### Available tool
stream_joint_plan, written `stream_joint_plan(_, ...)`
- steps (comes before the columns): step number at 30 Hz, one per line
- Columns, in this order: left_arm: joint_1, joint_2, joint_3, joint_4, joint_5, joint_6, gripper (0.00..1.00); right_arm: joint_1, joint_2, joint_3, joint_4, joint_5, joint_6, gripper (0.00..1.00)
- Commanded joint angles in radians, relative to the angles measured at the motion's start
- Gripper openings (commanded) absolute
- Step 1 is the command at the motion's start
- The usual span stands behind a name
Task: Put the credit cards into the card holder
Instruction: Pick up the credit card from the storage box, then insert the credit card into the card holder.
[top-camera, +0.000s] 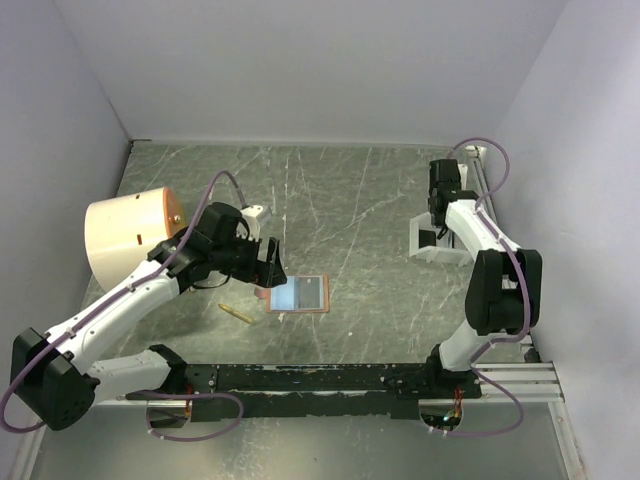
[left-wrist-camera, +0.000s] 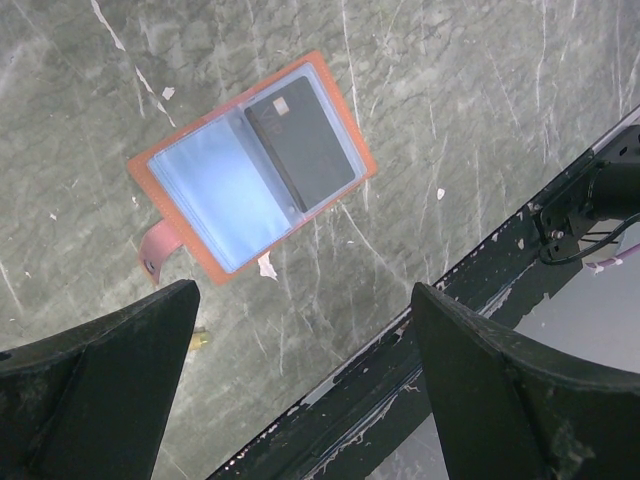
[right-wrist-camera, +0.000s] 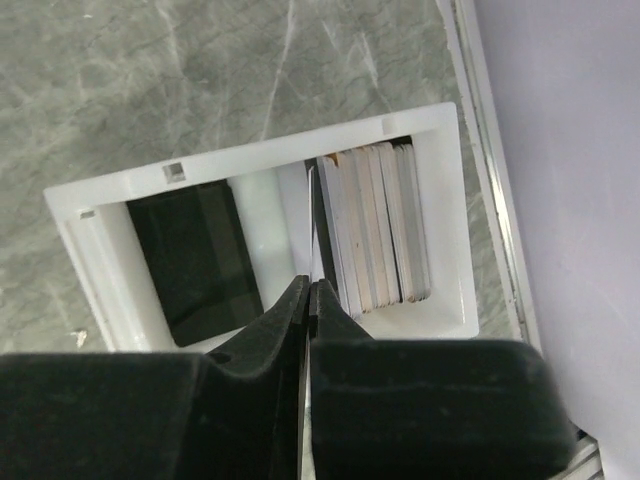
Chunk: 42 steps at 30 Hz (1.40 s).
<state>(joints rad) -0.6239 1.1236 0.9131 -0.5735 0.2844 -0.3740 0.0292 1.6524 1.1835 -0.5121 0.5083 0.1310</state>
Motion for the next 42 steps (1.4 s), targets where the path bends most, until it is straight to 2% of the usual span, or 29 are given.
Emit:
stream_joint_plan(1,-0.002,0.013,-0.009,0.003,0.006,0.012,0.98,-0.009,-0.043,0.039,-0.074,-0.053,0.069,0.00)
stream_joint_plan(7,-0.002,0.044,-0.014,0.002,-0.009,0.011,0.89,-0.009,-0.131,0.069,-0.138,-0.103,0.137,0.00)
stream_joint_plan(9,-0.003,0.064,-0.009,-0.005,-0.032,0.008,0.81,-0.008,-0.171,0.075,-0.143,-0.152,0.152,0.00)
stream_joint_plan(11,-0.003,0.086,-0.001,-0.017,-0.061,0.000,0.67,-0.006,-0.211,0.077,-0.137,-0.215,0.162,0.00)
stream_joint_plan(14,-0.003,0.118,0.006,-0.029,-0.103,-0.020,0.38,0.001,-0.266,0.081,-0.135,-0.294,0.185,0.00)
stream_joint_plan(19,-0.002,0.185,0.007,-0.043,-0.150,-0.072,0.08,0.018,-0.346,0.042,-0.091,-0.531,0.246,0.00)
stream_joint_plan(24,0.010,0.241,-0.008,-0.018,-0.184,-0.165,0.07,0.033,-0.458,-0.064,0.016,-0.735,0.338,0.00)
stream_joint_plan(29,0.056,0.292,-0.044,0.012,-0.172,-0.207,0.07,0.068,-0.519,-0.155,0.106,-0.856,0.399,0.00)
stream_joint_plan(36,0.093,0.344,-0.127,0.109,-0.120,-0.234,0.07,0.256,-0.536,-0.242,0.162,-0.818,0.457,0.00)
stream_joint_plan(42,0.093,0.381,-0.168,0.168,-0.065,-0.248,0.07,0.406,-0.526,-0.328,0.296,-0.824,0.545,0.00)
